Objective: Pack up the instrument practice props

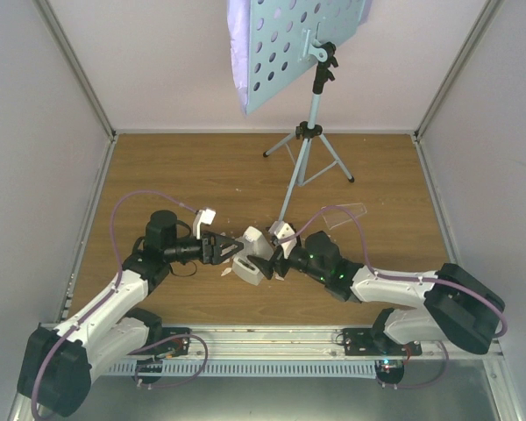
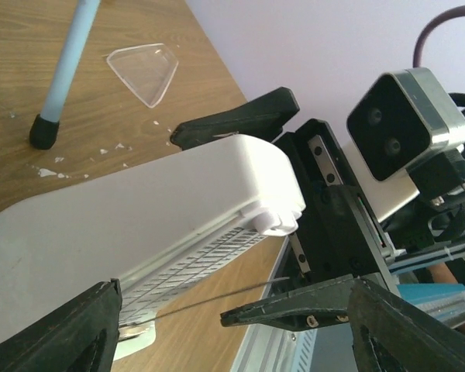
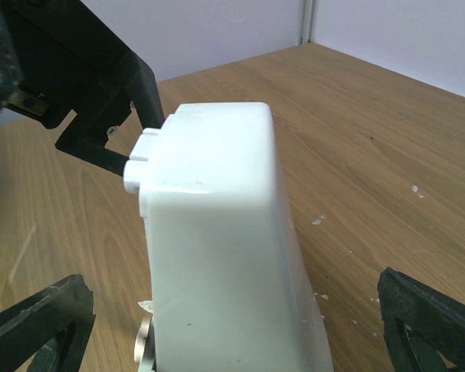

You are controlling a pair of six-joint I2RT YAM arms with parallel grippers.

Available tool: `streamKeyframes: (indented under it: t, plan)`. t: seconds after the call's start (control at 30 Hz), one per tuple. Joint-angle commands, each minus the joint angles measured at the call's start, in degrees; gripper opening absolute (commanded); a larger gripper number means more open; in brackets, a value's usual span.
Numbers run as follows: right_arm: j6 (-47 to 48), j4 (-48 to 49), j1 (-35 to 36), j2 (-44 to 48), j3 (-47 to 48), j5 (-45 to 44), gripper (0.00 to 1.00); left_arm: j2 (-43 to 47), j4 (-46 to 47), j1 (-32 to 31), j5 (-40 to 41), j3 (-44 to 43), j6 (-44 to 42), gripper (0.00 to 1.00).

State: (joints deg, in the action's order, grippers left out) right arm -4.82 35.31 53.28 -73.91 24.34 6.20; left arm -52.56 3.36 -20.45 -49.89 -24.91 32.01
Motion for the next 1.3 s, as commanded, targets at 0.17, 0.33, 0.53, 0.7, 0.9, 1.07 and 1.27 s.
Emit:
streamKeyframes:
  t: [0.17, 0.33, 0.53, 0.7, 0.9, 1.07, 1.27]
  plan:
    - [-1.07, 4.8, 0.42, -2.73, 0.89, -4.65, 1.0, -1.05, 8.51, -2.97, -1.87, 1.53, 1.22, 0.77]
    - [-0.76, 6.51, 0.42, -3.58, 0.9, -2.09, 0.99, -1.88, 10.01, -4.15, -1.35, 1.61, 2.12, 0.75]
    - [-0.4, 7.34, 0.42, -4.88, 1.24, 0.81, 1.0, -2.44, 10.79, -4.99, -0.9, 1.61, 2.56, 0.74]
    - [-0.1, 8.0, 0.43, -5.8, 1.49, 2.22, 0.99, -2.14, 10.91, -5.55, 0.01, 1.7, 3.21, 0.73]
    - [-0.47, 7.06, 0.42, -7.05, 2.89, -2.09, 1.0, -1.7, 10.94, -6.05, 0.5, 1.93, 3.68, 0.73]
    - [-1.9, 6.44, 0.43, -7.65, 3.52, -6.06, 1.0, -1.37, 10.97, -6.36, 0.58, 2.23, 3.91, 0.73]
    - [-2.55, 6.68, 0.47, -7.73, 3.27, -7.78, 0.95, -0.71, 10.9, -6.67, 0.68, 2.32, 4.16, 0.72]
